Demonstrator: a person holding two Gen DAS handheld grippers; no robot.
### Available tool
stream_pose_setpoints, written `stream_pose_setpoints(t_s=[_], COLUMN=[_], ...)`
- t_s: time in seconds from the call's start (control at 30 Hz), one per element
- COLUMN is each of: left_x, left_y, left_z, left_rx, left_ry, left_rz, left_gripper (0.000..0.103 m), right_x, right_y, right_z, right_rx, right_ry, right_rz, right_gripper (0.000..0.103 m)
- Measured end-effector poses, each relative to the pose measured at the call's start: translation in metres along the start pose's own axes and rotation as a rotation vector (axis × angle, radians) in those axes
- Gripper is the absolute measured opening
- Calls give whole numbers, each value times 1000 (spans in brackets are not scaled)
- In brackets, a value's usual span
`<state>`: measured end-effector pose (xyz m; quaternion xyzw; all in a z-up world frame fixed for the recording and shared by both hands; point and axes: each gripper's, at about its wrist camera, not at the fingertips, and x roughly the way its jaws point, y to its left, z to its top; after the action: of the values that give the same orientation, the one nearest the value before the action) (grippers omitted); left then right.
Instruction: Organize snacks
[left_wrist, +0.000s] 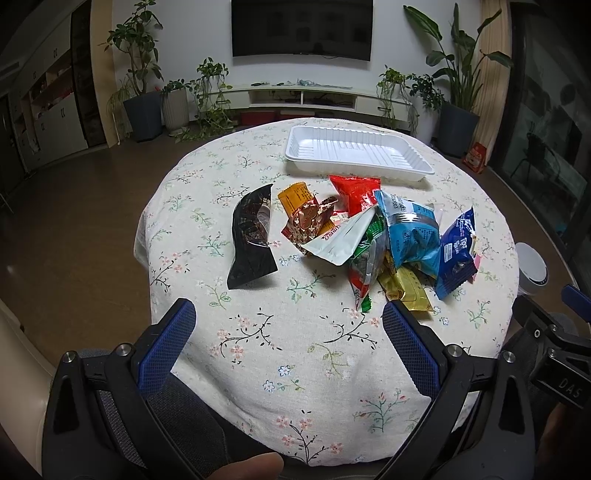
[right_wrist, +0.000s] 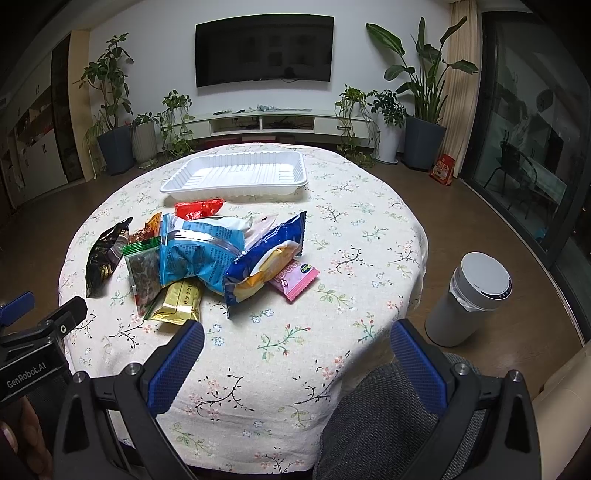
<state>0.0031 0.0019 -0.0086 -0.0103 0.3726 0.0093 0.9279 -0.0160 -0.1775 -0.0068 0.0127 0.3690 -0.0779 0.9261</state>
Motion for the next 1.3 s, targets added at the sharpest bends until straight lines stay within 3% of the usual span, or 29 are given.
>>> stream_pose_setpoints(t_s=[1.3], left_x=[1], left_y=[-1], left_z=[-2], left_rx=[1], left_ry=[5], left_rz=[0], left_gripper=[103], right_x=[1], right_y=[1], right_z=[-2], right_rx=[-3], right_ry=[3], right_rz=[1], right_gripper=[103])
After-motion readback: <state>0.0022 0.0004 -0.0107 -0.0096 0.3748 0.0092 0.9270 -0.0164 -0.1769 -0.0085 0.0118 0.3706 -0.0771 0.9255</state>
